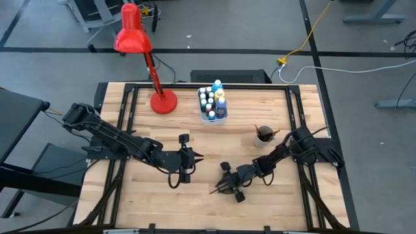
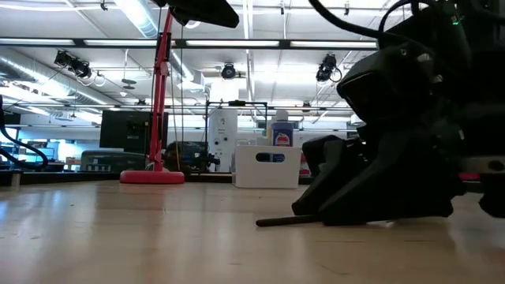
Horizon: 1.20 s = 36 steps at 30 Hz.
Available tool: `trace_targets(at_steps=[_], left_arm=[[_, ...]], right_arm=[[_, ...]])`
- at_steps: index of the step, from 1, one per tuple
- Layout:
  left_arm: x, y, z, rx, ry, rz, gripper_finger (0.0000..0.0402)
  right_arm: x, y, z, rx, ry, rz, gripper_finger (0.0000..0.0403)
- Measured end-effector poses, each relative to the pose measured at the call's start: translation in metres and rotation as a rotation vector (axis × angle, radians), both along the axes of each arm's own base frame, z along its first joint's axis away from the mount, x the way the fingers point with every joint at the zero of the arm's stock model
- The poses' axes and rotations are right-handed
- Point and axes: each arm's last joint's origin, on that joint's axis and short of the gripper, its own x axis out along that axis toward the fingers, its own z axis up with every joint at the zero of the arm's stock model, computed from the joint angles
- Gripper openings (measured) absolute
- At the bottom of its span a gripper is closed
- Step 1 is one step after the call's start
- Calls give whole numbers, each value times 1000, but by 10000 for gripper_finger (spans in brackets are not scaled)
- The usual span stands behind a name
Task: Pick & Place Paint Supplies
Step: Put the gold paint brush into the gray cup
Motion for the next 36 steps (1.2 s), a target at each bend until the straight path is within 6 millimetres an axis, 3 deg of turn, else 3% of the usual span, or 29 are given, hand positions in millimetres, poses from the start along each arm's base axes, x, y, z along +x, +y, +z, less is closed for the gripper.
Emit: trace_targets(at_steps=[3,10,18,23,27,30,36], left_arm=[[0,0,0,-1,0,0,52],[0,0,0,1,1,-1,52],[0,0,0,1,1,-1,52],[0,0,0,4,1,-3,52],[0,0,0,23,3,-13,52],[0,0,0,23,2,-13,52],[0,0,0,24,3,-12,52]], right_arm=[[0,1,-2,-56,-43,55,110],[0,0,-2,-96,-61,101,12],[1,-1,14,-131,-98,93,5],[0,-7,48,-277,-55,62,3],[-5,-9,83,-451,81,83,2],[-6,-11,116,-541,124,89,1],[-26,-22,175,-895,369,99,1]])
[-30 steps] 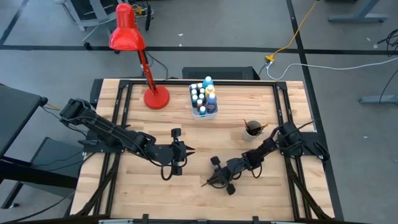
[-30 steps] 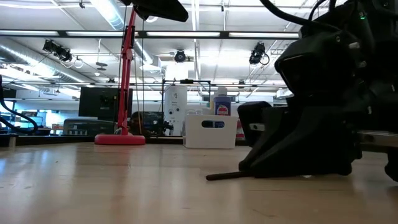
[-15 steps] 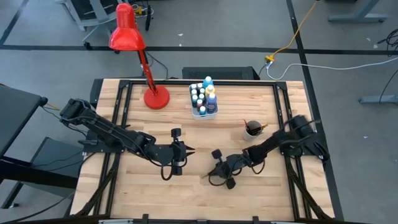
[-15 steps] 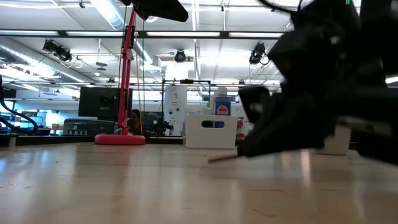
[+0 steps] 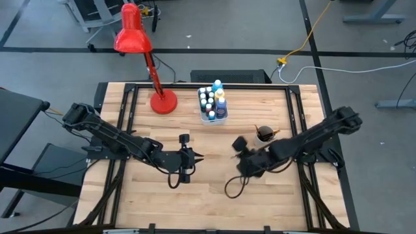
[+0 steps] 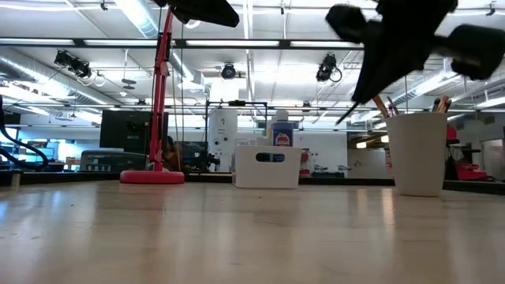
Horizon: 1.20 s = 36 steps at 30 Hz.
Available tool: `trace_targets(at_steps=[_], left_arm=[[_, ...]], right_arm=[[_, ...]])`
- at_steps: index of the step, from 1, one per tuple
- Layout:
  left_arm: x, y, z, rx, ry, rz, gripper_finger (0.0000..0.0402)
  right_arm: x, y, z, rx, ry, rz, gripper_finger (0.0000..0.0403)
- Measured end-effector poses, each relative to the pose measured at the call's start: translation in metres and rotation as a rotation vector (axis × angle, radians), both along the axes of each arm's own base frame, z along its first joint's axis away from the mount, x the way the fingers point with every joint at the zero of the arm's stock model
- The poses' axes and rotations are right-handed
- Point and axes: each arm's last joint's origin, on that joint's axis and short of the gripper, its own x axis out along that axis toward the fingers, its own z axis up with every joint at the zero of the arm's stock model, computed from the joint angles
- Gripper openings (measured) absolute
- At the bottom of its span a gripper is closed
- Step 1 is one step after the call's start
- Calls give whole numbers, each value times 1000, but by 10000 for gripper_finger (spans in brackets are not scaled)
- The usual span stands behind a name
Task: Pick & Place Paint Supplies
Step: Put the gold paint brush into the gray cup, then return to Home Position
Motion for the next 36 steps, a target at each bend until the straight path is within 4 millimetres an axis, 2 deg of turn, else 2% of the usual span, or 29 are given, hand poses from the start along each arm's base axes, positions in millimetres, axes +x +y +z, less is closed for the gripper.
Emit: trace_targets(at_steps=[4,7,13,18,22,26,31,36], left_arm=[[0,0,0,5,2,-2,52],[0,0,0,7,2,-2,52],[0,0,0,26,1,-13,52],[0,0,0,27,2,-14,52],[0,0,0,20,1,-13,52],[0,0,0,20,1,-14,52],[0,0,0,20,2,-14,52],[0,0,0,42,6,-26,52]], right_arm=[[-20,-13,38,-193,156,-56,1],[-35,-20,61,-265,260,-63,0],[-58,-34,81,-318,445,-180,0],[-60,-37,69,-248,519,-200,0],[-54,-38,45,-209,480,-213,7],[-51,-42,29,-249,420,-237,33],[-49,-43,26,-263,380,-256,68],[-49,-43,26,-248,373,-280,84]])
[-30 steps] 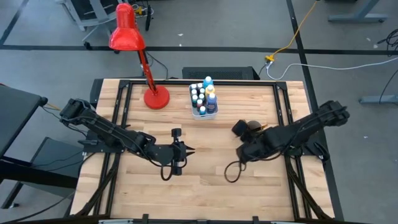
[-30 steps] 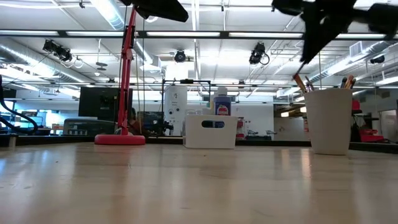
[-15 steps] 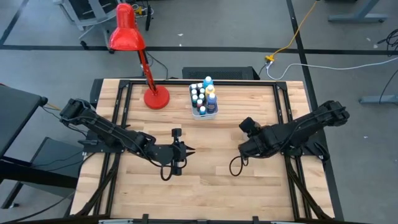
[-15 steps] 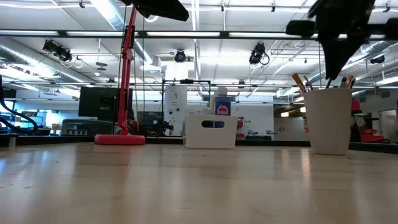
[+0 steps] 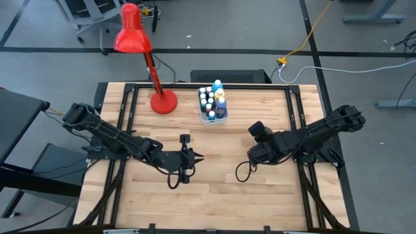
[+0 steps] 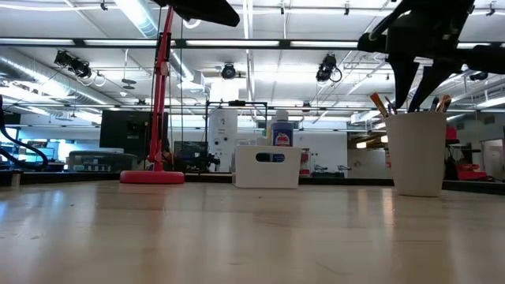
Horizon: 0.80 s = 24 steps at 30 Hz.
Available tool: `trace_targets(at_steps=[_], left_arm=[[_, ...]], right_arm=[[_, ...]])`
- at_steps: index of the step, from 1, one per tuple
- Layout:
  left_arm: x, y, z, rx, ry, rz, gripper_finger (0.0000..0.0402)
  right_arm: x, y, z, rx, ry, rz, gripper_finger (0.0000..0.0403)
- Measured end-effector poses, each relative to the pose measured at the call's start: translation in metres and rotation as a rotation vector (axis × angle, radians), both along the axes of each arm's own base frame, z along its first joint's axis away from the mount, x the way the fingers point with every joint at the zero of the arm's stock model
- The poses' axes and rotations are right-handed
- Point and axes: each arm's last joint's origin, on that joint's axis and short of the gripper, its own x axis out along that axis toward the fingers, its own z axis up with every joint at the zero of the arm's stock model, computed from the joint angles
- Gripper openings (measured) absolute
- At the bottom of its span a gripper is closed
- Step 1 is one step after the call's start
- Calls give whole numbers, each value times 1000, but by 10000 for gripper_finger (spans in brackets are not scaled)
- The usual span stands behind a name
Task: Pick & Place Paint Supplies
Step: Return to Home Position
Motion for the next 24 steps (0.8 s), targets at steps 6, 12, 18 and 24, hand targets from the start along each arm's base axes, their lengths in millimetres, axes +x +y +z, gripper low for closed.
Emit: trace_targets(at_steps=[6,12,18,24], left_arm=[[0,0,0,86,21,-48,52],[-10,5,13,267,14,-12,52],[-47,18,35,287,69,-3,52],[-100,38,55,131,86,67,52]], right_arm=[[4,4,10,28,-88,-74,85],[19,18,59,260,-375,-322,78],[12,24,101,466,-542,-220,77],[-21,10,112,561,-799,-100,72]])
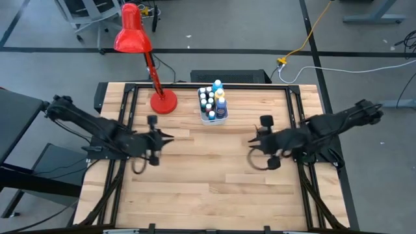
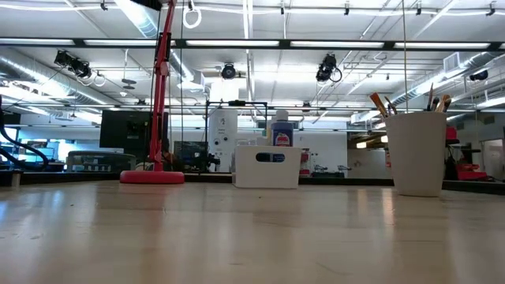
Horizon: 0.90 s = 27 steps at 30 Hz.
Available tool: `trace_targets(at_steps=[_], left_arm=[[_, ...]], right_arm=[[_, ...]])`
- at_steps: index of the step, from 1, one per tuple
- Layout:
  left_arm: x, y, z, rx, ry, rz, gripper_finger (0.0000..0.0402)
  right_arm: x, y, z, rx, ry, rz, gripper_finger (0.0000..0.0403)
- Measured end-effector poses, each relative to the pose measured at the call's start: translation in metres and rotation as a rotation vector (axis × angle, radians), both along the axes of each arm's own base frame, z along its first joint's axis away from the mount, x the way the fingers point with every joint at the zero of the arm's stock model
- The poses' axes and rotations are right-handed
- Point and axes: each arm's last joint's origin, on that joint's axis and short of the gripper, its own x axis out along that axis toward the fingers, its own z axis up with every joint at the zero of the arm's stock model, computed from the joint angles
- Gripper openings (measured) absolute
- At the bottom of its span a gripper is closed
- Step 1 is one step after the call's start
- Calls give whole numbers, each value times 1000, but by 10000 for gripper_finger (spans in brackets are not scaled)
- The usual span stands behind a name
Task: Pick & Place Paint Supplies
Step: Return to Home Position
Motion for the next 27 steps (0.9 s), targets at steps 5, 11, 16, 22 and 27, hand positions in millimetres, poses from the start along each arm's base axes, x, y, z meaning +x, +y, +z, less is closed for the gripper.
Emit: trace_targets(at_steps=[5,11,16,22,27], left_arm=[[-35,14,-4,-10,-136,-47,52],[-67,31,-31,-60,-385,-87,52],[-90,42,-61,-74,-510,-132,52],[-112,53,-86,-114,-616,-126,52],[-119,56,-101,-117,-739,-160,52]], right_arm=[[-31,-14,-18,38,-224,35,70],[-62,-26,-44,106,-497,45,70],[-79,-33,-68,140,-600,40,70],[-95,-39,-82,179,-673,51,70],[-104,-41,-89,200,-705,76,70]])
